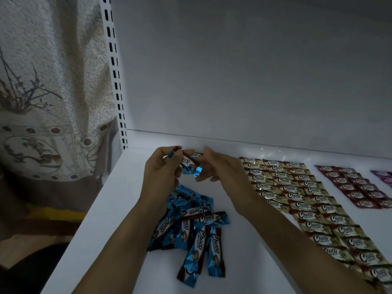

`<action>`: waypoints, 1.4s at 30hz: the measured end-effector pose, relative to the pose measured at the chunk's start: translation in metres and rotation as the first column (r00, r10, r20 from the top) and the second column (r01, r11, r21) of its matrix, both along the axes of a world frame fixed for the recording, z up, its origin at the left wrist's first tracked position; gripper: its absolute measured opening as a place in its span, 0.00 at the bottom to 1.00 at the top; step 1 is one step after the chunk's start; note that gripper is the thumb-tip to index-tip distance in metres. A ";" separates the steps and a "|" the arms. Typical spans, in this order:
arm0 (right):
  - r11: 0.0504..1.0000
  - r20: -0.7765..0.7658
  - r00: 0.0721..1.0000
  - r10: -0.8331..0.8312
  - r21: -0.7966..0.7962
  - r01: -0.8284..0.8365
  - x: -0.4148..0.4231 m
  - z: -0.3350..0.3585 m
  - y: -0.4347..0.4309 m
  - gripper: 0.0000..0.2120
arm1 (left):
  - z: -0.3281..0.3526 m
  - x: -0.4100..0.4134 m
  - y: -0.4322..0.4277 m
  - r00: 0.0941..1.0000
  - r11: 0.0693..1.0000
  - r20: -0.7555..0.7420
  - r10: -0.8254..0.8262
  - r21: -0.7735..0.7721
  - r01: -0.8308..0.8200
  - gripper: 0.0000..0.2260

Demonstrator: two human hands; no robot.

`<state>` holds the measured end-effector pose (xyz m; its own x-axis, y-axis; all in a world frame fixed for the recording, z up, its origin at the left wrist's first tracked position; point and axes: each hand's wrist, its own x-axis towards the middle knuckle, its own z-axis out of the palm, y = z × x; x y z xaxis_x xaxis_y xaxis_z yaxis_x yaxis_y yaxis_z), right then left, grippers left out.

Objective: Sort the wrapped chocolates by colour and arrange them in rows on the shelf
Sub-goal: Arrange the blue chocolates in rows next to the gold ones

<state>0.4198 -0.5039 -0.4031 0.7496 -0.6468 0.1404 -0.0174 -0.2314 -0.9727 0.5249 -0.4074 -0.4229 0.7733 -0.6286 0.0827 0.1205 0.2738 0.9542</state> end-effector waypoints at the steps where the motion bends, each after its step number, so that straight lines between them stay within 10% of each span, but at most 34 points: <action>1: 1.000 0.006 1.000 0.010 -0.008 -0.010 -0.001 0.003 0.003 0.09 | 0.001 0.000 0.000 1.000 1.000 0.006 -0.004 0.000 0.004 0.05; 16: 0.994 -0.002 0.999 -0.039 0.097 0.039 -0.007 0.003 -0.001 0.03 | 0.000 0.004 0.000 1.000 1.000 0.003 0.013 0.023 -0.014 0.07; 23: 0.973 -0.017 1.000 -0.024 0.227 0.027 -0.011 0.002 0.003 0.10 | 0.000 -0.007 0.000 0.943 0.988 0.298 -0.151 0.077 0.134 0.05; 35: 0.926 0.034 0.983 -0.180 -0.331 0.181 -0.016 -0.014 0.000 0.05 | -0.017 -0.011 -0.006 0.600 0.988 0.800 -0.009 0.101 -0.120 0.09; 42: 0.972 0.085 0.990 -0.111 -0.201 0.126 -0.022 0.002 -0.002 0.04 | -0.009 -0.012 -0.007 0.824 0.996 0.560 -0.080 0.081 0.042 0.06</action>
<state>0.3980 -0.5057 -0.4006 0.6523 -0.6822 0.3303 0.0120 -0.4264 -0.9045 0.5132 -0.4140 -0.4319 0.5644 -0.6917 0.4505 -0.4277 0.2217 0.8763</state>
